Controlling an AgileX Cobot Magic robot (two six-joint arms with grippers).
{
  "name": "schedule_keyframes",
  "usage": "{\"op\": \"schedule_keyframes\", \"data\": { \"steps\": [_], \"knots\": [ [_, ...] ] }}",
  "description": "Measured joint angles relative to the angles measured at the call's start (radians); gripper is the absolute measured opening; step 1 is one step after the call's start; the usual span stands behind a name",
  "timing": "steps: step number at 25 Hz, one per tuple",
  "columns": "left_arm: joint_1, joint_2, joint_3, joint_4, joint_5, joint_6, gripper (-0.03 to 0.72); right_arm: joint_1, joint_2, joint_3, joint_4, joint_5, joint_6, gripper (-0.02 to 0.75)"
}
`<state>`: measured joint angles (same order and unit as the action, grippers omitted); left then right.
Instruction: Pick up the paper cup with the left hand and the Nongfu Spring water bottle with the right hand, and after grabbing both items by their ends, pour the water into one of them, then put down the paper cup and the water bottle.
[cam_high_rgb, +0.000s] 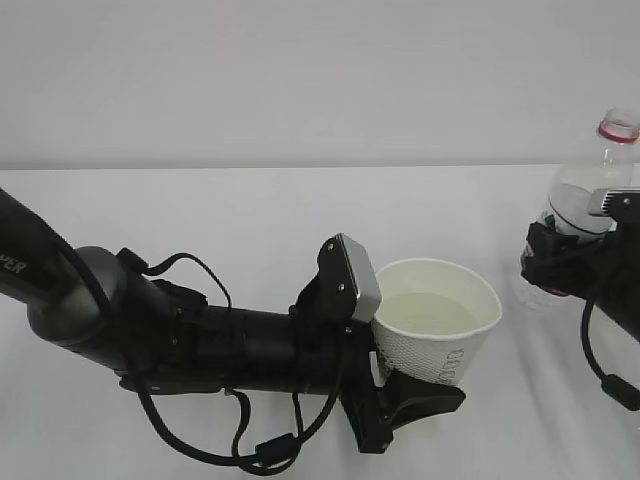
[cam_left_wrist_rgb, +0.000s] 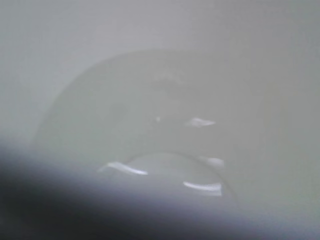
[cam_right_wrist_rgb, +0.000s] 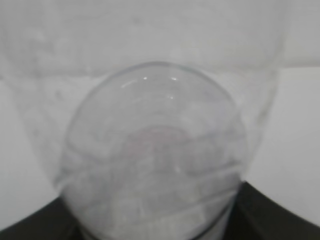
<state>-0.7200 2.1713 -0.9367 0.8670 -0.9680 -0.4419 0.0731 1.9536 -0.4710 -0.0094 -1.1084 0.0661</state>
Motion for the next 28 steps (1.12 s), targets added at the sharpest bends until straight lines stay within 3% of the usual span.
{"op": "schedule_keyframes", "data": {
  "steps": [8, 21, 28],
  "knots": [
    [0.0, 0.0, 0.0, 0.0, 0.0, 0.0, 0.508, 0.0, 0.0, 0.021, 0.0, 0.0, 0.0, 0.407],
    [0.0, 0.0, 0.0, 0.0, 0.0, 0.0, 0.508, 0.0, 0.0, 0.021, 0.0, -0.016, 0.0, 0.591],
    [0.0, 0.0, 0.0, 0.0, 0.0, 0.0, 0.508, 0.0, 0.0, 0.021, -0.002, -0.026, 0.012, 0.612]
  ]
}}
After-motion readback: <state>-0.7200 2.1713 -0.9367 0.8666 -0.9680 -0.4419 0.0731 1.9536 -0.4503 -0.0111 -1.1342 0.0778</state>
